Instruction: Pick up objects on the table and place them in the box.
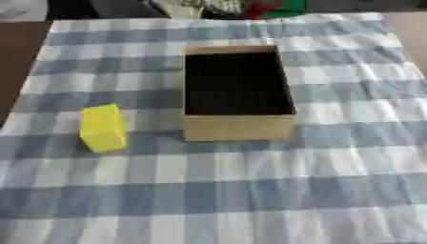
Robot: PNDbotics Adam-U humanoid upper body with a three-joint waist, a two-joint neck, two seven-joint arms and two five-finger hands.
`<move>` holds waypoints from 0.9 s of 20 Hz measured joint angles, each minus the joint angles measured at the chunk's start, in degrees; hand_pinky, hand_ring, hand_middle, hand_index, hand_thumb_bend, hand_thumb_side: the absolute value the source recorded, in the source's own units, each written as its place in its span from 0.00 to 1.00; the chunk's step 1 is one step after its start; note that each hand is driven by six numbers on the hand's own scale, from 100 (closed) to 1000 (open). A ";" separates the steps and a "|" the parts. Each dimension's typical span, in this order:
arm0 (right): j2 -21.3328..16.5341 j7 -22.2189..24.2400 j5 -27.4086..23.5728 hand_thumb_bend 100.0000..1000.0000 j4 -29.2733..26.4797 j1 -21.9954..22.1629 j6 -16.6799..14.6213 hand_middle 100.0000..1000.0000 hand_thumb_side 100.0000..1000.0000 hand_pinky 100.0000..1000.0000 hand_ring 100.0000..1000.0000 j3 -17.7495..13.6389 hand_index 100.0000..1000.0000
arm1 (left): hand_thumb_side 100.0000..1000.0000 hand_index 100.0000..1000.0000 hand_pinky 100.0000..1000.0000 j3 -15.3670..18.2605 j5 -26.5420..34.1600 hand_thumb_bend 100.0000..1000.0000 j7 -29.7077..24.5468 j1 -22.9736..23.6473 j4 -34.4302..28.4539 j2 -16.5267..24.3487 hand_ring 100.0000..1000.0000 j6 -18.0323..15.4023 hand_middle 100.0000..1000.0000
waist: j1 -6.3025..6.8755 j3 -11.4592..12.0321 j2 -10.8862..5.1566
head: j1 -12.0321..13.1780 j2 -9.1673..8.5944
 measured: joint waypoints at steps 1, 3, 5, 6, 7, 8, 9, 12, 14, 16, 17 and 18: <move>0.00 0.00 0.00 0.00 0.00 0.00 0.00 0.71 0.58 0.80 0.75 0.00 0.78 | 0.25 0.77 0.79 0.00 0.00 0.42 -0.02 0.00 0.00 0.00 0.70 0.01 0.61 | 0.00 0.00 -0.01 | -0.01 0.00; 0.00 0.00 0.00 0.00 0.00 0.00 0.00 0.71 0.58 0.80 0.75 0.00 0.78 | 0.26 0.78 0.79 0.00 -0.01 0.42 -0.25 -0.04 0.00 0.01 0.71 0.20 0.61 | 0.01 0.00 -0.04 | -0.01 0.00; 0.00 0.00 0.00 0.00 0.00 0.00 0.00 0.71 0.58 0.80 0.75 0.00 0.78 | 0.27 0.79 0.79 0.00 -0.28 0.42 -0.83 -0.20 0.00 0.52 0.71 0.77 0.62 | 0.02 0.00 -0.08 | 0.01 0.02; 0.00 0.01 0.00 0.00 0.00 0.00 0.01 0.71 0.58 0.80 0.75 0.00 0.78 | 0.27 0.79 0.79 -0.01 -0.60 0.42 -1.44 -0.38 0.00 1.17 0.71 1.41 0.62 | 0.02 0.00 -0.16 | 0.07 0.04; 0.00 0.02 0.00 0.00 0.00 0.01 0.02 0.71 0.58 0.80 0.75 0.00 0.78 | 0.28 0.80 0.79 -0.05 -1.08 0.42 -2.30 -0.72 0.00 2.08 0.71 2.30 0.63 | 0.02 0.02 -0.31 | 0.12 0.05; -0.01 0.02 0.00 0.00 0.00 0.05 0.02 0.71 0.58 0.80 0.75 0.00 0.78 | 0.29 0.80 0.79 -0.10 -1.81 0.41 -3.44 -1.00 0.00 3.31 0.71 3.51 0.63 | 0.03 0.06 -0.50 | 0.14 0.08; -0.07 0.03 0.00 0.00 0.00 0.17 0.03 0.71 0.58 0.80 0.75 0.00 0.78 | 0.30 0.81 0.79 -0.33 -2.77 0.42 -4.86 -1.26 0.00 4.90 0.72 5.08 0.64 | 0.05 0.19 -0.70 | 0.16 0.24; -0.34 0.12 0.00 0.00 0.00 0.27 0.12 0.71 0.58 0.80 0.75 0.01 0.78 | 0.31 0.81 0.79 -1.72 -5.99 0.42 -10.36 -1.92 -0.01 11.07 0.72 10.65 0.65 | 0.19 0.31 -1.09 | 0.17 0.63; -0.35 0.22 0.01 0.00 0.00 0.50 0.22 0.71 0.58 0.80 0.75 0.02 0.78 | 0.33 0.82 0.80 -2.90 -7.75 0.42 -14.12 -2.17 -0.03 15.57 0.73 14.35 0.67 | 0.41 0.45 -1.38 | 0.17 1.01; -0.37 0.27 0.01 0.00 0.00 0.69 0.27 0.71 0.58 0.79 0.75 0.02 0.78 | 0.36 0.83 0.80 -4.07 -8.92 0.42 -17.94 -2.29 -0.09 19.78 0.74 17.74 0.67 | 0.48 0.48 -1.63 | 0.17 1.22; -0.39 0.28 0.01 0.00 0.00 0.69 0.27 0.71 0.58 0.79 0.75 0.02 0.78 | 0.37 0.82 0.80 -4.69 -9.34 0.43 -19.96 -2.36 -0.12 21.74 0.74 19.38 0.68 | 0.46 0.47 -1.73 | 0.17 1.40; -0.43 0.29 0.01 0.00 0.00 0.69 0.28 0.71 0.58 0.79 0.75 0.03 0.78 | 0.38 0.82 0.80 -5.33 -9.70 0.43 -22.11 -2.46 -0.16 23.63 0.74 20.94 0.68 | 0.43 0.44 -1.78 | 0.17 1.53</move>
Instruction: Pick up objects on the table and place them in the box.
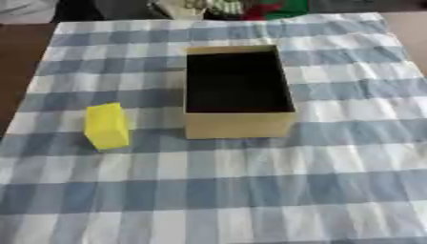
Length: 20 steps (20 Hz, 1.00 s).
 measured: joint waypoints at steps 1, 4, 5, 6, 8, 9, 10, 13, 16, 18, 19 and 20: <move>-0.07 0.01 0.00 0.00 0.00 0.01 0.01 0.71 0.58 0.79 0.75 0.00 0.78 | 0.38 0.82 0.80 -0.56 -0.37 0.43 -2.19 -0.22 -0.06 1.70 0.75 1.35 0.69 | -0.01 -0.07 -0.02 | 0.00 0.01; -0.34 0.08 0.00 0.00 0.00 0.01 0.06 0.71 0.58 0.79 0.75 0.02 0.78 | 0.38 0.82 0.80 -2.67 -1.28 0.44 -9.71 -1.01 -0.08 6.28 0.75 4.10 0.70 | 0.01 -0.23 -0.02 | 0.00 0.01; -0.42 0.12 0.00 0.00 0.00 0.01 0.07 0.71 0.58 0.79 0.75 0.03 0.78 | 0.37 0.82 0.80 -3.33 -1.55 0.45 -12.31 -1.43 -0.08 7.55 0.75 4.62 0.71 | 0.01 -0.23 -0.03 | 0.00 0.01; -0.42 0.16 0.00 0.00 0.00 0.01 0.08 0.71 0.58 0.79 0.75 0.05 0.78 | 0.37 0.82 0.80 -4.08 -1.77 0.45 -15.05 -1.89 -0.09 8.74 0.76 5.02 0.71 | 0.04 -0.24 -0.03 | 0.01 0.00; -0.43 0.29 0.00 0.00 0.00 0.00 0.15 0.71 0.58 0.79 0.75 0.17 0.78 | 0.36 0.82 0.80 -5.66 -2.08 0.46 -20.20 -2.79 -0.09 10.78 0.77 5.47 0.72 | 0.12 -0.28 -0.04 | 0.05 -0.02; -0.43 0.35 0.00 0.00 0.00 0.00 0.14 0.71 0.58 0.79 0.75 0.30 0.78 | 0.35 0.82 0.81 -6.39 -2.09 0.47 -22.73 -3.23 -0.09 11.63 0.77 5.63 0.73 | 0.19 -0.31 -0.05 | 0.10 -0.04; -0.43 0.44 0.00 0.00 0.00 -0.01 0.11 0.71 0.58 0.79 0.75 0.37 0.78 | 0.35 0.82 0.81 -7.12 -2.09 0.48 -25.18 -3.67 -0.10 12.33 0.78 5.80 0.73 | 0.26 -0.35 -0.05 | 0.22 -0.06; -0.43 0.70 0.00 0.00 0.00 -0.01 0.14 0.71 0.59 0.79 0.75 0.42 0.78 | 0.36 0.83 0.82 -8.97 -2.25 0.53 -31.40 -5.22 -0.12 13.77 0.79 6.44 0.74 | 0.31 -0.64 -0.06 | 0.55 -0.14; -0.43 0.87 0.00 0.00 0.00 -0.01 0.19 0.71 0.59 0.80 0.75 0.67 0.78 | 0.41 0.83 0.83 -10.75 -3.26 0.61 -37.15 -6.47 -0.13 14.48 0.80 6.99 0.75 | 0.38 -0.80 -0.06 | 0.88 -0.37; -0.43 1.01 0.00 0.00 0.00 -0.01 0.23 0.71 0.59 0.80 0.75 0.72 0.78 | 0.45 0.84 0.83 -11.56 -4.33 0.67 -40.71 -6.99 -0.14 14.64 0.80 6.96 0.76 | 0.52 -0.92 -0.07 | 1.01 -0.51; -0.43 1.09 0.00 0.00 0.00 -0.01 0.27 0.71 0.59 0.80 0.75 0.72 0.78 | 0.46 0.84 0.84 -11.84 -4.75 0.71 -42.31 -7.26 -0.14 14.64 0.81 6.84 0.76 | 0.63 -0.92 -0.07 | 1.03 -0.52; -0.43 1.17 0.00 0.00 0.00 0.00 0.32 0.71 0.59 0.80 0.75 0.73 0.78 | 0.46 0.84 0.84 -12.09 -5.11 0.73 -43.77 -7.51 -0.14 14.64 0.81 6.66 0.77 | 0.71 -0.92 -0.07 | 1.03 -0.53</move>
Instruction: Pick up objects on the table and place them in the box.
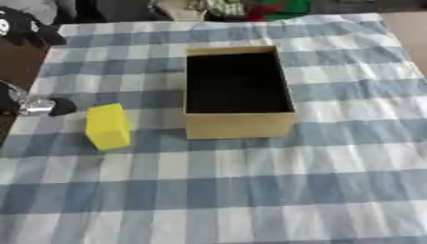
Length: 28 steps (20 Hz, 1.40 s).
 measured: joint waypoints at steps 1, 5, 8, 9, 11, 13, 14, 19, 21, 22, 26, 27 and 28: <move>0.00 0.06 0.00 0.00 0.00 0.00 0.02 0.71 0.59 0.80 0.75 0.01 0.78 | 0.45 0.84 0.84 -0.22 -0.28 0.76 -1.35 -0.28 0.00 0.00 0.81 -0.18 0.77 | 0.06 0.00 0.00 | 0.00 0.00; 0.00 0.32 0.00 0.00 0.00 0.02 0.13 0.71 0.58 0.80 0.75 0.04 0.78 | 0.42 0.84 0.87 -1.14 -0.57 0.82 -5.83 -1.64 0.03 -0.05 0.83 -0.69 0.77 | 0.11 -0.04 -0.08 | 0.05 -0.01; 0.00 0.40 -0.01 0.00 0.00 0.03 0.17 0.71 0.58 0.80 0.75 0.21 0.78 | 0.41 0.83 0.88 -2.39 -0.56 0.82 -8.59 -3.55 0.73 -0.72 0.84 -0.95 0.77 | 0.14 -0.11 -0.27 | 0.30 -0.01; 0.00 0.43 -0.01 0.00 0.00 0.03 0.19 0.71 0.58 0.80 0.75 0.33 0.78 | 0.42 0.84 0.88 -2.87 -0.59 0.83 -9.38 -4.37 1.22 -1.11 0.84 -1.07 0.77 | 0.14 -0.12 -0.30 | 0.43 -0.01; 0.00 0.51 -0.02 0.00 0.00 0.04 0.27 0.71 0.58 0.80 0.75 0.36 0.78 | 0.40 0.85 0.88 -3.95 -0.81 0.83 -10.76 -6.01 2.45 -2.01 0.84 -1.43 0.77 | 0.15 -0.18 -0.30 | 0.51 -0.01; 0.00 0.61 -0.02 0.00 0.00 0.04 0.35 0.71 0.58 0.80 0.75 0.37 0.78 | 0.39 0.85 0.88 -4.95 -1.06 0.83 -11.99 -7.36 3.91 -3.03 0.85 -1.85 0.77 | 0.16 -0.22 -0.30 | 0.61 -0.01; 0.00 0.63 -0.03 0.00 0.00 0.04 0.37 0.71 0.58 0.80 0.75 0.38 0.78 | 0.39 0.86 0.89 -5.35 -1.17 0.83 -12.53 -7.97 4.67 -3.54 0.85 -2.05 0.78 | 0.16 -0.25 -0.30 | 0.68 -0.01; 0.00 0.77 -0.07 0.00 0.00 0.07 0.47 0.71 0.58 0.80 0.75 0.56 0.78 | 0.39 0.86 0.89 -6.88 -2.41 0.83 -14.33 -10.02 9.05 -5.89 0.85 -2.67 0.77 | 0.31 -0.36 -0.30 | 0.85 0.00; 0.01 0.87 -0.08 0.00 0.00 0.08 0.54 0.71 0.58 0.80 0.75 0.70 0.78 | 0.38 0.86 0.89 -7.30 -2.43 0.83 -14.78 -10.62 11.09 -6.96 0.85 -2.81 0.77 | 0.31 -0.40 -0.29 | 0.91 0.01; 0.01 0.92 -0.09 0.00 0.00 0.08 0.57 0.71 0.58 0.80 0.75 0.70 0.78 | 0.38 0.86 0.90 -7.43 -2.37 0.83 -14.91 -10.94 12.11 -7.53 0.85 -2.85 0.77 | 0.31 -0.44 -0.25 | 0.92 0.01; 0.02 0.99 -0.10 0.00 0.00 0.09 0.57 0.71 0.58 0.80 0.75 0.72 0.78 | 0.38 0.86 0.90 -8.08 -2.00 0.83 -15.31 -11.97 15.62 -9.33 0.85 -2.96 0.77 | 0.31 -0.63 0.19 | 0.92 0.01; 0.02 1.01 -0.11 0.00 0.00 0.09 0.59 0.71 0.58 0.80 0.75 0.72 0.78 | 0.38 0.86 0.90 -8.24 -1.99 0.83 -15.36 -12.15 16.26 -9.68 0.85 -3.00 0.78 | 0.33 -0.66 0.25 | 0.92 0.01; 0.02 1.04 -0.12 0.00 0.00 0.09 0.62 0.71 0.58 0.80 0.75 0.72 0.78 | 0.38 0.86 0.90 -8.44 -2.00 0.83 -15.45 -12.38 16.76 -9.96 0.86 -3.09 0.78 | 0.34 -0.69 0.34 | 0.92 0.01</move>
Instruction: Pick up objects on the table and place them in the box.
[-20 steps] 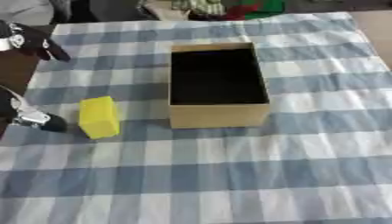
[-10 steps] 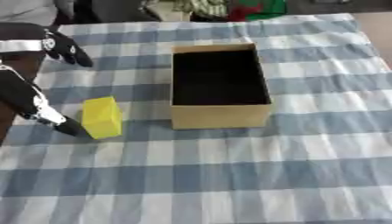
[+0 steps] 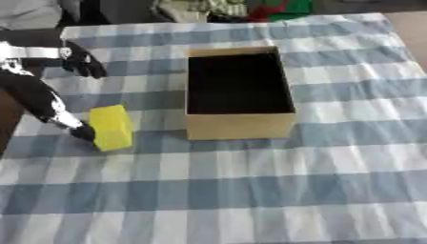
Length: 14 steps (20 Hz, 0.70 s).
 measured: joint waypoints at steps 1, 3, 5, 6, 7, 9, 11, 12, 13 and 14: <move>0.00 0.04 -0.01 0.00 0.00 0.00 0.04 0.71 0.58 0.80 0.75 0.01 0.78 | 0.39 0.86 0.90 -0.12 -0.03 0.82 -0.10 -0.10 0.40 -0.23 0.86 -0.10 0.78 | 0.04 -0.02 0.12 | 0.00 0.00; 0.00 0.10 -0.06 0.00 0.00 0.00 0.10 0.71 0.58 0.80 0.75 0.01 0.78 | 0.39 0.86 0.91 -0.33 -0.13 0.83 -0.22 -0.48 1.03 -0.67 0.86 -0.22 0.78 | 0.19 -0.03 0.34 | 0.00 0.00; 0.00 0.15 -0.09 0.00 0.00 0.00 0.15 0.71 0.58 0.80 0.75 0.01 0.78 | 0.39 0.86 0.91 -0.35 -0.31 0.84 -0.38 -0.66 1.37 -0.72 0.86 -0.38 0.78 | 0.34 -0.05 0.49 | 0.00 -0.01; 0.00 0.16 -0.10 0.00 0.00 0.00 0.17 0.71 0.58 0.80 0.75 0.02 0.78 | 0.39 0.86 0.91 -0.36 -0.41 0.84 -0.49 -0.81 1.47 -0.82 0.86 -0.49 0.78 | 0.35 -0.05 0.50 | 0.00 -0.02; 0.00 0.17 -0.12 0.00 0.00 0.00 0.17 0.71 0.58 0.80 0.75 0.02 0.79 | 0.39 0.86 0.91 -0.39 -0.49 0.83 -0.65 -0.94 1.57 -0.97 0.86 -0.63 0.78 | 0.35 -0.06 0.52 | -0.01 -0.02; 0.00 0.19 -0.14 0.00 0.00 0.00 0.19 0.71 0.58 0.80 0.75 0.03 0.79 | 0.38 0.86 0.91 -0.50 -0.24 0.83 -1.00 -1.02 1.68 -1.24 0.86 -0.80 0.78 | 0.35 -0.08 0.64 | -0.01 -0.03; 0.00 0.20 -0.15 0.00 0.00 0.00 0.22 0.71 0.58 0.80 0.75 0.09 0.79 | 0.38 0.86 0.91 -0.76 0.87 0.84 -1.26 -1.10 1.68 -1.68 0.86 -0.92 0.79 | 0.37 -0.10 0.73 | -0.01 -0.03; 0.01 0.22 -0.15 0.00 0.00 0.00 0.24 0.71 0.58 0.80 0.75 0.16 0.79 | 0.36 0.86 0.91 -1.01 1.39 0.87 -1.31 -1.12 1.66 -1.70 0.87 -0.97 0.80 | 0.39 -0.13 0.77 | -0.01 -0.03; 0.01 0.25 -0.15 0.00 0.00 0.00 0.28 0.71 0.58 0.80 0.75 0.23 0.79 | 0.34 0.86 0.91 -1.30 1.49 0.88 -1.41 -1.15 1.62 -1.70 0.88 -1.08 0.81 | 0.44 -0.13 0.78 | 0.00 -0.03; 0.01 0.28 -0.16 0.00 0.00 0.00 0.32 0.71 0.58 0.80 0.75 0.31 0.79 | 0.33 0.85 0.91 -1.69 1.05 0.92 -1.51 -1.19 1.51 -1.69 0.89 -1.23 0.81 | 0.49 -0.14 0.78 | 0.01 -0.03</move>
